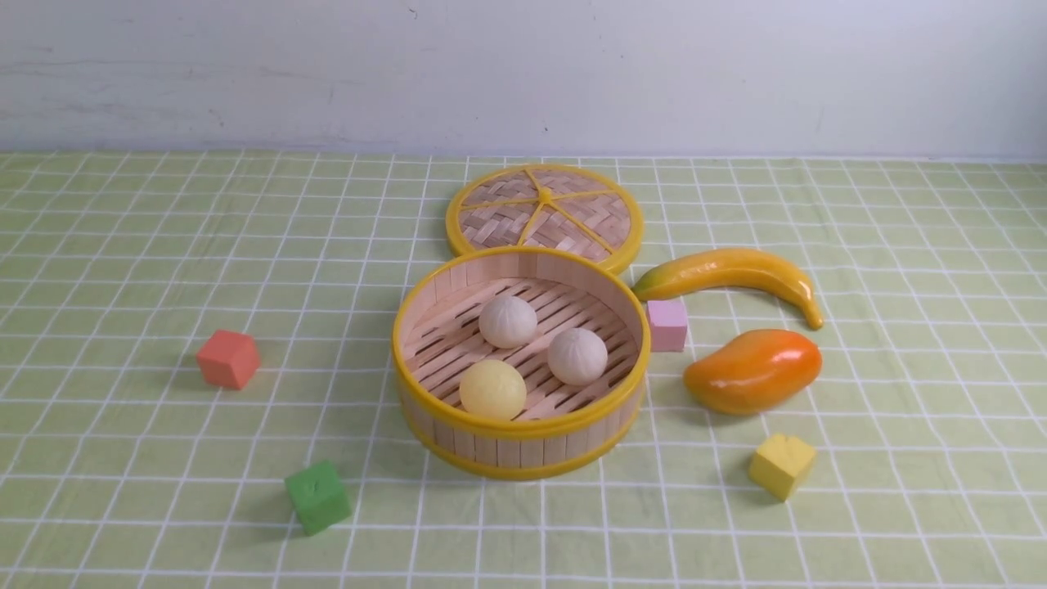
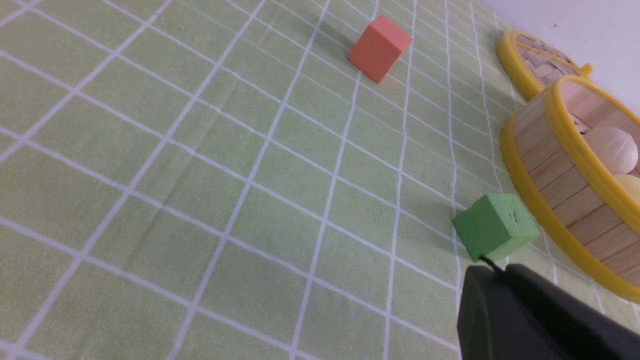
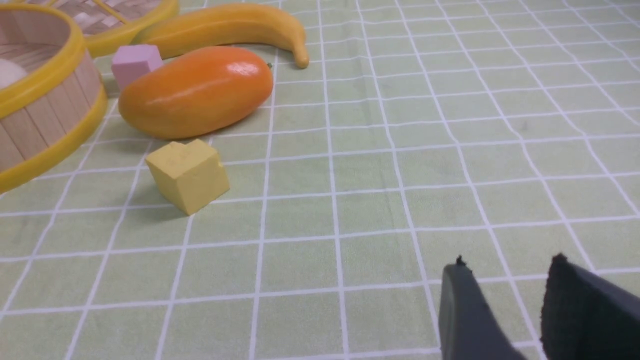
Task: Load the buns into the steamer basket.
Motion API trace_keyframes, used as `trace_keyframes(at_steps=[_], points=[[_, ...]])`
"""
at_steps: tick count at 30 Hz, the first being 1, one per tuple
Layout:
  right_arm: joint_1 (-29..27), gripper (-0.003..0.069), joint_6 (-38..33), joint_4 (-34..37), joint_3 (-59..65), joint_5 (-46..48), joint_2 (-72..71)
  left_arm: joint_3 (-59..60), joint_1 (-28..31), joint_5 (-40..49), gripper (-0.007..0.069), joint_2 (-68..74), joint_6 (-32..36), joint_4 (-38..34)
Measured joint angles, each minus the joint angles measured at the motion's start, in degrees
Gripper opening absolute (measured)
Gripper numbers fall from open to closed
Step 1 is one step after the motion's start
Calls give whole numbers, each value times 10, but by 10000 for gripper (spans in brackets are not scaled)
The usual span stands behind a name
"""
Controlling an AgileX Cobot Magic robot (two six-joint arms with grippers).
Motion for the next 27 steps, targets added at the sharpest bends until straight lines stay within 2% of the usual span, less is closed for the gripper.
trace_keyframes(at_steps=[6,10,11,16,27], points=[[0,239,0,0,0,0,0,0,0,1,21,0,13,-1],[0,239,0,0,0,0,0,0,-8,3,22,0,95,-1],[0,239,0,0,0,0,0,0,-12,3,24,0,133,-1],[0,239,0,0,0,0,0,0,-14,4,28,0,213,-1],[0,239,0,0,0,0,0,0,-14,5,38,0,222,-1]])
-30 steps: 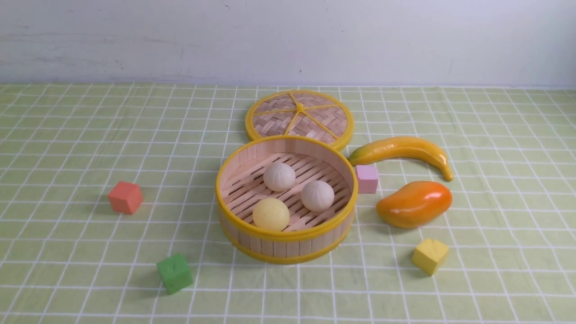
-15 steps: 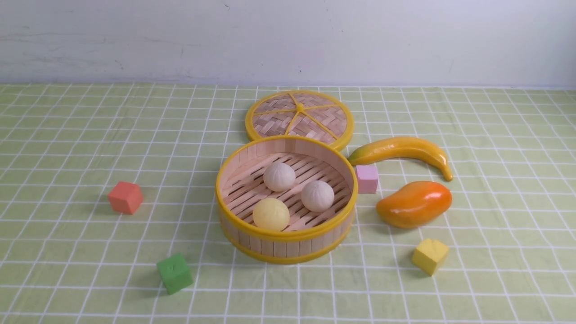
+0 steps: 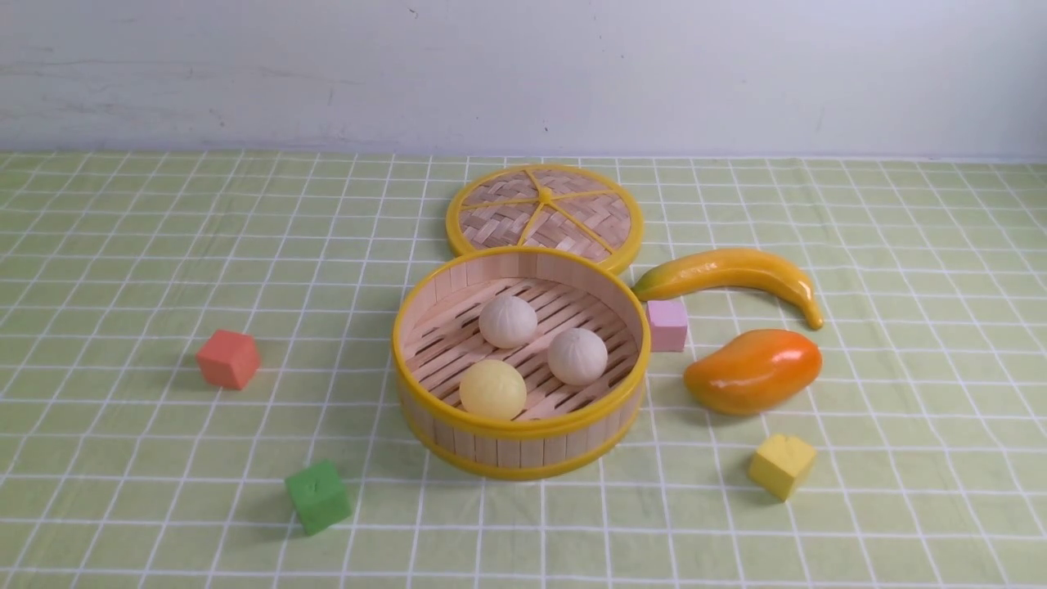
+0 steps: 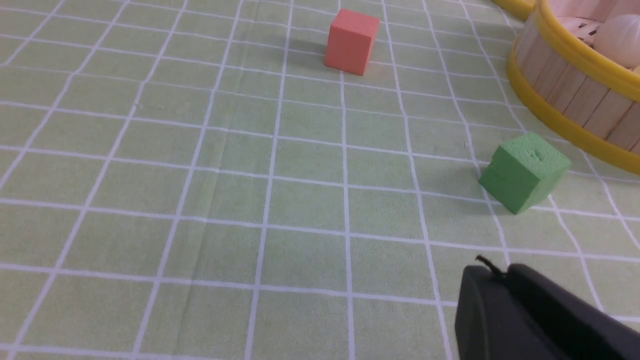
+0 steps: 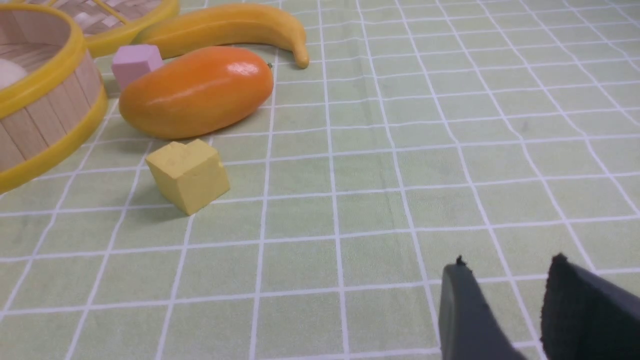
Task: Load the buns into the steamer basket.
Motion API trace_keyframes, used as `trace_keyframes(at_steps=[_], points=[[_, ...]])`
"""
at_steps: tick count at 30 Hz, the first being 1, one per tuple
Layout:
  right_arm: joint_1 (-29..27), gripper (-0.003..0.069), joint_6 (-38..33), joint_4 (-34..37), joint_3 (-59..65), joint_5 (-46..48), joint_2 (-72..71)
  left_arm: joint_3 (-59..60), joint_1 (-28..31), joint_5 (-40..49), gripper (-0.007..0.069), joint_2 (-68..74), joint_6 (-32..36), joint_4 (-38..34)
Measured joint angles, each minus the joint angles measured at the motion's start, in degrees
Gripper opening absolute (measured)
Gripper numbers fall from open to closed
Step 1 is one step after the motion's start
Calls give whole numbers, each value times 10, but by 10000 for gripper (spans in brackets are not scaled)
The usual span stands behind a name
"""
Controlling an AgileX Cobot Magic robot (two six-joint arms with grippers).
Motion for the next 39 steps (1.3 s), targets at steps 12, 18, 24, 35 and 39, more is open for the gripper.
trace_keyframes(at_steps=[12,18,24,35,39], points=[[0,239,0,0,0,0,0,0,0,0,39,0,1,0],[0,239,0,0,0,0,0,0,0,0,50,0,1,0],[0,239,0,0,0,0,0,0,0,0,57,0,1,0],[0,239,0,0,0,0,0,0,0,0,68,0,1,0],[0,239,0,0,0,0,0,0,0,0,69,0,1,0]])
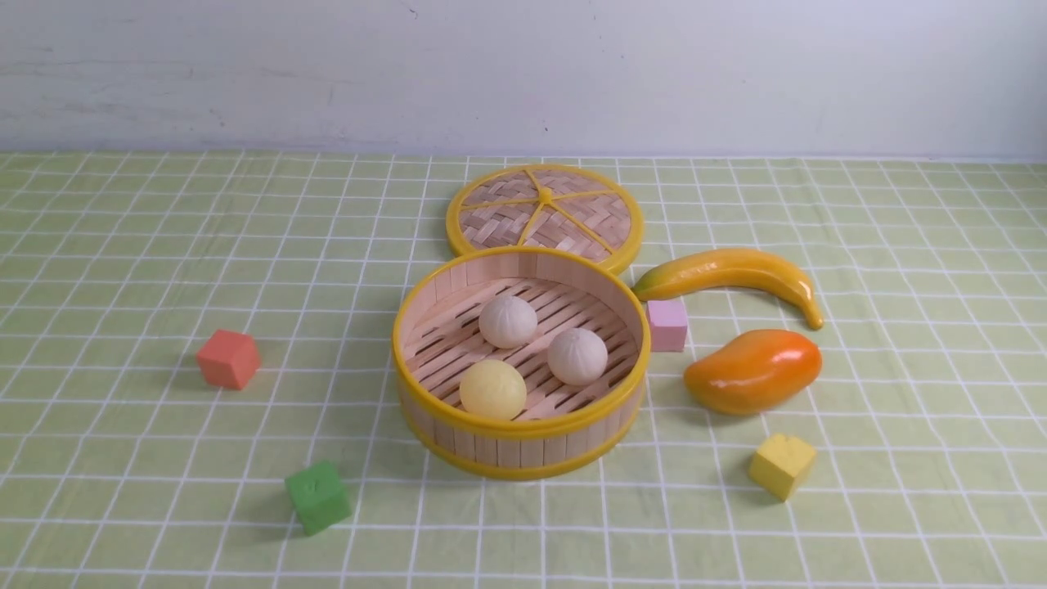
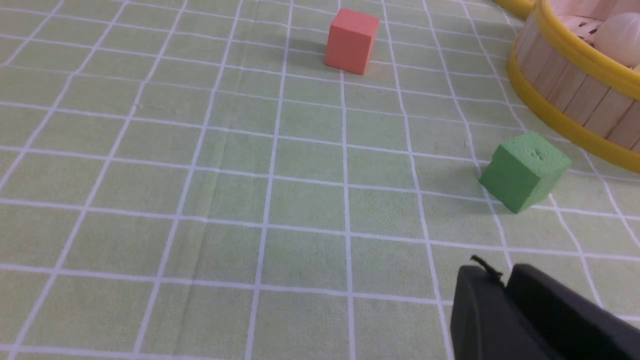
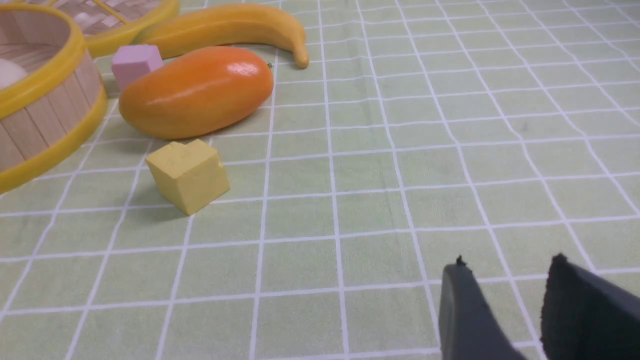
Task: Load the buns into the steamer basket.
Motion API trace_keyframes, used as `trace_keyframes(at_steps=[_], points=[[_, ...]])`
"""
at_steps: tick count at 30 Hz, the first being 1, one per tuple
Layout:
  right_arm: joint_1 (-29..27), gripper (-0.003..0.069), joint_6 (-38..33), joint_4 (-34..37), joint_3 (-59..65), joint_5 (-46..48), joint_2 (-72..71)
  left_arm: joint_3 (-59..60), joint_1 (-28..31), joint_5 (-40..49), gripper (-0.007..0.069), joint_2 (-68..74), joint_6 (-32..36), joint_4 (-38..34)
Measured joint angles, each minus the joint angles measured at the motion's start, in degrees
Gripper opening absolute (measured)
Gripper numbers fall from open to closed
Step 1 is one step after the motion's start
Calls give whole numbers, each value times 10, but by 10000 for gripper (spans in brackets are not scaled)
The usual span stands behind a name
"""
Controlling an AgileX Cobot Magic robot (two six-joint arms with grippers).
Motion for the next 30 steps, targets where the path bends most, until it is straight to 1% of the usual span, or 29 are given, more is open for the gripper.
trace_keyframes(at_steps=[30], points=[[0,239,0,0,0,0,0,0,0,0,92,0,0,1]])
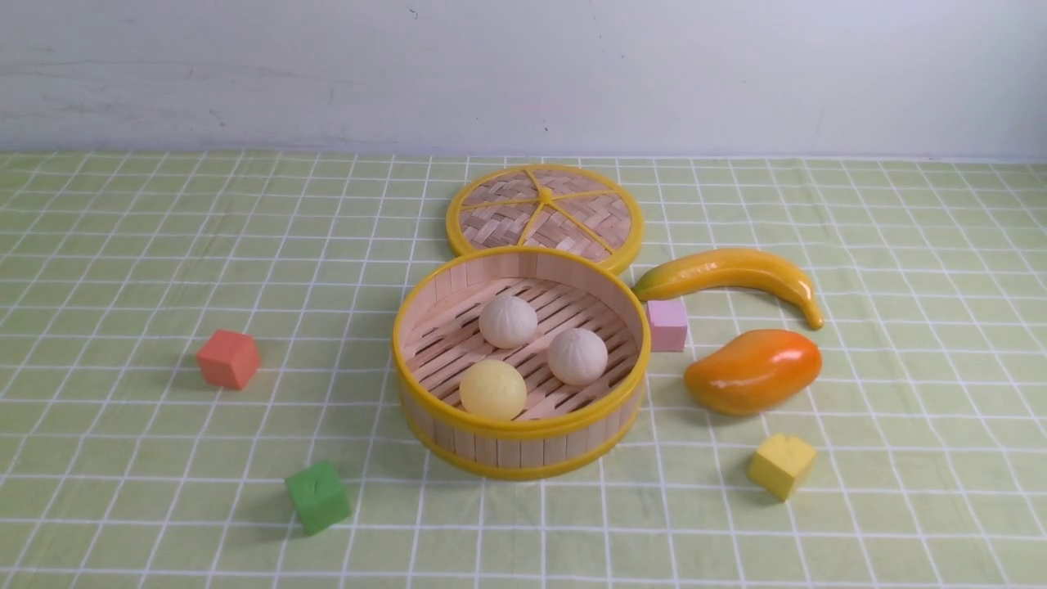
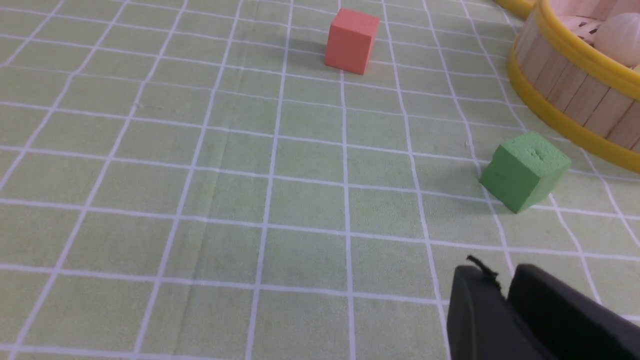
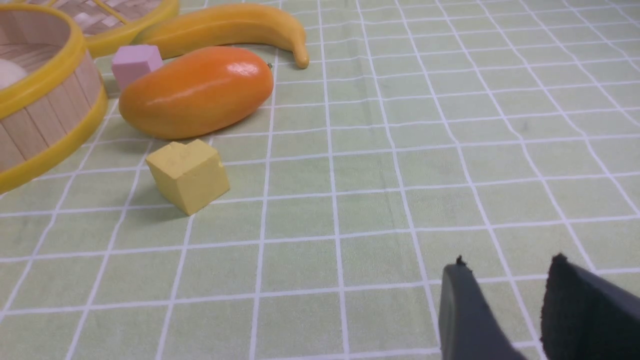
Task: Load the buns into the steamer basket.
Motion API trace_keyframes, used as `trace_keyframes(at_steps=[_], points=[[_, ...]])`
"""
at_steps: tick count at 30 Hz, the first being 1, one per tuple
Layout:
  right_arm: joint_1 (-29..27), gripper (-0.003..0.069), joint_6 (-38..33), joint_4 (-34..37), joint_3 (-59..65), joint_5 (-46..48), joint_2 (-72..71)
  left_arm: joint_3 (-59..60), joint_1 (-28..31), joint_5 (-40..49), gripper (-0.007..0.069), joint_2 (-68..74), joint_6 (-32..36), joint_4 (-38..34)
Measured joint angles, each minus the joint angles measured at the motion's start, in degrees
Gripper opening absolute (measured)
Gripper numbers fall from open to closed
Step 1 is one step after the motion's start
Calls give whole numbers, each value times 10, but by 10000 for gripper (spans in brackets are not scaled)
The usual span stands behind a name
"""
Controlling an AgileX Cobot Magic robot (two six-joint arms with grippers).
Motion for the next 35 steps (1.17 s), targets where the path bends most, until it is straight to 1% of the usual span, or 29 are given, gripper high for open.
trace_keyframes(at_steps=[35], points=[[0,239,0,0,0,0,0,0,0,0,127,0,0,0]])
